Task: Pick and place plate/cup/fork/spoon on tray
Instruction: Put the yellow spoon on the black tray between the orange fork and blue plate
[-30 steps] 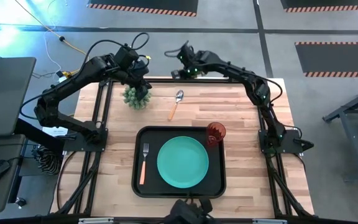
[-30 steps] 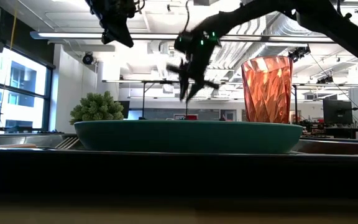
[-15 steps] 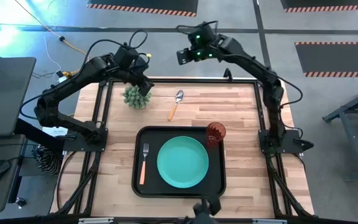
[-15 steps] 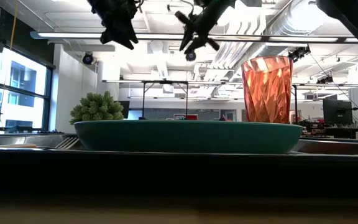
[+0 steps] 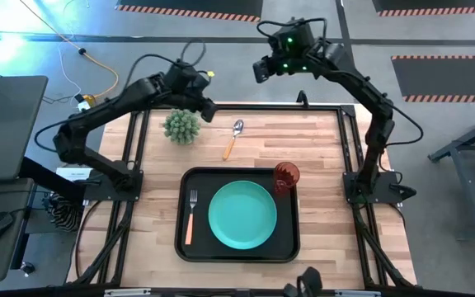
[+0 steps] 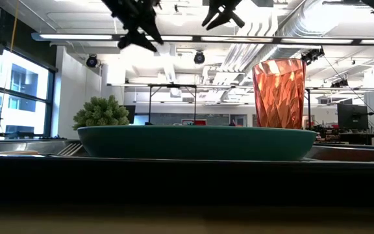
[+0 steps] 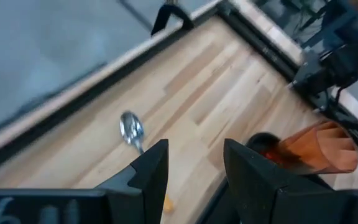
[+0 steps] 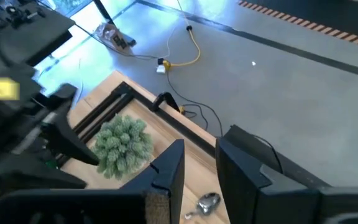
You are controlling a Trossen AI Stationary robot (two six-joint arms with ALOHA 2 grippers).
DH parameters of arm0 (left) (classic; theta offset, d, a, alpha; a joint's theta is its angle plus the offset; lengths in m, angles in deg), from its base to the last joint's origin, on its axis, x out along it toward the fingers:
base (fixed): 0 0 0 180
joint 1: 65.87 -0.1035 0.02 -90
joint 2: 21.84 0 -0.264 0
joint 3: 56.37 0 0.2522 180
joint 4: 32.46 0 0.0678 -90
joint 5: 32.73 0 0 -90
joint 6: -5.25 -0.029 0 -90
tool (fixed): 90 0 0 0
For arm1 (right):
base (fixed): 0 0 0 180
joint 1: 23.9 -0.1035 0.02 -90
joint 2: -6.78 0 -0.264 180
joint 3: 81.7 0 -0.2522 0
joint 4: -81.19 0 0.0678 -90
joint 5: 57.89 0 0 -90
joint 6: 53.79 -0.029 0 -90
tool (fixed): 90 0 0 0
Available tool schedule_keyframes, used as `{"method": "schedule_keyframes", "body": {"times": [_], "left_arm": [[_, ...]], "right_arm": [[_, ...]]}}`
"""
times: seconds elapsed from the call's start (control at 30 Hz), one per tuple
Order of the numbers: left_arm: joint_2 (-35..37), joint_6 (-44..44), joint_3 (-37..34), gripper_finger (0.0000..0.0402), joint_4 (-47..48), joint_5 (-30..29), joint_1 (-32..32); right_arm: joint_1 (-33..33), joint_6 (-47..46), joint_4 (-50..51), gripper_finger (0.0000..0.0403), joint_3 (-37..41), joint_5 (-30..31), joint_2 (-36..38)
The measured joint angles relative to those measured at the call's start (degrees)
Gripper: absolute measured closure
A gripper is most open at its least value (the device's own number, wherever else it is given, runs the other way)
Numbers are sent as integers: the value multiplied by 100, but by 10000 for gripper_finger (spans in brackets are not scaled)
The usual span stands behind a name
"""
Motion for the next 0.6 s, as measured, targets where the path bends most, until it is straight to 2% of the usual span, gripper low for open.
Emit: {"method": "schedule_keyframes", "body": {"times": [0.6], "left_arm": [[-1982, 1020, -7, 257, 22, -84, 391]], "right_arm": [[-33, 600, 572, 320, 2, -13, 287]]}}
